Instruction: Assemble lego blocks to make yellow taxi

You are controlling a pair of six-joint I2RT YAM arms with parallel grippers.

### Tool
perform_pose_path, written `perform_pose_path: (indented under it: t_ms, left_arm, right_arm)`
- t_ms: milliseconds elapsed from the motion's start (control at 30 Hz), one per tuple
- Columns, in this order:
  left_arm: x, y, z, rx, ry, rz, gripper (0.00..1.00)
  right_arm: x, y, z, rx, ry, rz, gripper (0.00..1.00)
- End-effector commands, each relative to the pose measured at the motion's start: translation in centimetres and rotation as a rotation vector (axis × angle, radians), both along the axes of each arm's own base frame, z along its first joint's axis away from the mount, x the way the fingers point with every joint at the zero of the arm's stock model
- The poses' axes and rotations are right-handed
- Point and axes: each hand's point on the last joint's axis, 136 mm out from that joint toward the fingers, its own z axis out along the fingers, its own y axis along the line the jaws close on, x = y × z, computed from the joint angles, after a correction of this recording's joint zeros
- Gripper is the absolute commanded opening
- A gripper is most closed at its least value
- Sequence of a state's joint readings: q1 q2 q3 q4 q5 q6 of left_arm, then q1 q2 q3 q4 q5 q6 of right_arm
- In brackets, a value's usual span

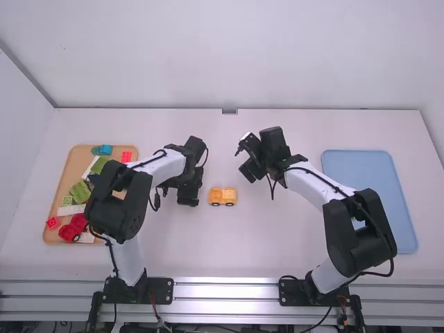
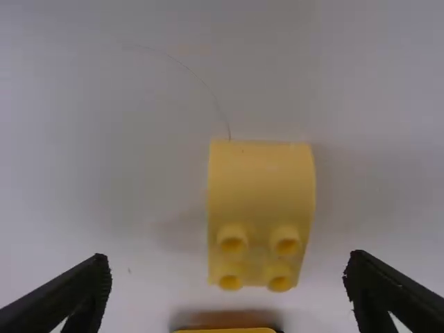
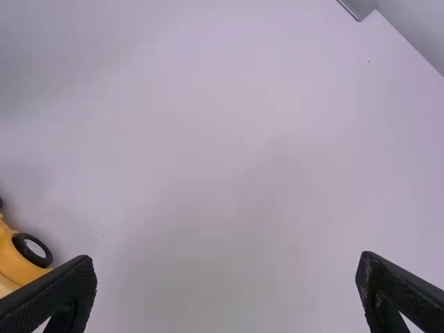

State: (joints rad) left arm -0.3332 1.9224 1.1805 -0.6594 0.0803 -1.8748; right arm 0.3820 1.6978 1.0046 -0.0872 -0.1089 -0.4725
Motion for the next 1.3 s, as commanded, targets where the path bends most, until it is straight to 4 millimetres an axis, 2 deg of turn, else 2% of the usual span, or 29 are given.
perform_pose_path:
  t_ms: [0, 167, 233, 267, 333, 400, 433, 467, 533, 567, 600, 667, 700, 733, 800, 933, 1000, 1067, 1100, 1133, 1167, 1233, 1267]
  left_arm:
    - [0.1, 0.1, -0.1, -0.006, 0.006, 0.011, 0.95]
    - [1.2, 0.6, 1.9, -0.005, -0.018, -0.069, 0.95]
    - [2.0, 1.2, 3.6, 0.003, -0.030, -0.132, 0.99]
    - [2.7, 1.9, 4.9, 0.034, -0.047, -0.199, 0.95]
    - [3.5, 2.7, 6.1, 0.067, -0.064, -0.269, 0.95]
    - [5.4, 4.2, 8.9, 0.145, -0.121, -0.485, 0.97]
    - [6.2, 4.7, 10.0, 0.181, -0.145, -0.597, 0.96]
    - [6.6, 4.9, 10.4, 0.195, -0.156, -0.637, 0.95]
    - [8.7, 5.9, 12.7, 0.309, -0.214, -0.968, 0.89]
    - [9.4, 6.1, 13.6, 0.348, -0.232, -1.093, 0.91]
    - [9.9, 6.1, 14.3, 0.376, -0.246, -1.221, 0.98]
    - [10.7, 5.7, 15.4, 0.433, -0.264, -1.499, 0.99]
    - [11.2, 5.5, 15.8, 0.463, -0.278, -1.606, 0.99]
    - [11.3, 5.4, 15.9, 0.471, -0.283, -1.639, 0.99]
    - [12.6, 5.1, 16.5, 0.553, -0.302, -1.870, 0.99]
    - [12.0, 5.0, 16.0, 0.557, -0.270, -2.088, 0.99]
    - [11.9, 3.7, 15.3, 0.493, -0.374, -2.232, 0.99]
    - [10.5, 1.4, 14.9, 0.348, -0.594, -2.466, 0.99]
    - [8.9, 0.4, 15.0, 0.243, -0.772, -2.601, 0.99]
    - [8.2, 0.2, 15.1, 0.208, -0.837, -2.650, 0.99]
    - [6.6, 0.2, 15.2, 0.143, -0.983, -2.753, 0.99]
    - [4.3, 0.3, 15.5, 0.083, -1.256, -2.833, 0.99]
    - [4.2, 0.3, 15.5, 0.084, -1.277, -2.837, 0.99]
  right_arm:
    - [0.0, -0.2, 0.2, 0.003, -0.002, -0.008, 0.99]
    - [0.0, -0.2, 0.2, 0.002, -0.002, -0.008, 0.99]
    - [0.0, -0.2, 0.2, 0.002, -0.002, -0.009, 0.98]
    - [0.0, -0.2, 0.2, 0.002, -0.003, -0.007, 0.99]
    - [0.0, -0.2, 0.2, 0.000, -0.003, -0.006, 0.99]
    - [0.0, -0.3, 0.2, -0.002, -0.005, -0.008, 0.98]
    - [0.0, -0.3, 0.2, -0.002, -0.005, -0.007, 0.99]
    - [0.0, -0.3, 0.2, -0.002, -0.005, -0.007, 0.99]
    - [0.0, -0.3, 0.2, -0.002, -0.005, -0.008, 0.98]
    - [0.0, -0.3, 0.2, -0.002, -0.005, -0.008, 0.99]
    - [0.0, -0.3, 0.2, -0.002, -0.005, -0.008, 0.98]
    - [0.0, -0.3, 0.2, -0.004, -0.006, -0.004, 0.99]
    - [0.0, -0.3, 0.2, -0.004, -0.006, -0.005, 0.99]
    - [0.0, -0.3, 0.2, -0.004, -0.006, -0.005, 0.99]
    - [0.0, -0.3, 0.2, -0.003, -0.006, -0.004, 0.99]
    - [0.0, -0.3, 0.2, -0.003, -0.005, -0.005, 0.98]
    - [-0.1, -0.2, 0.1, -0.001, -0.003, -0.003, 0.99]
    - [-0.1, -0.2, 0.1, -0.003, 0.000, -0.003, 0.99]
    - [-0.1, -0.2, 0.1, -0.002, 0.000, -0.003, 0.99]
    - [-0.1, -0.3, 0.1, -0.002, 0.000, -0.003, 0.98]
    - [-0.1, -0.2, 0.1, -0.002, -0.001, -0.002, 0.99]
    - [-0.1, 0.0, 0.2, 0.007, -0.004, 0.003, 0.98]
    - [-0.1, 0.0, 0.2, 0.008, -0.004, 0.004, 0.99]
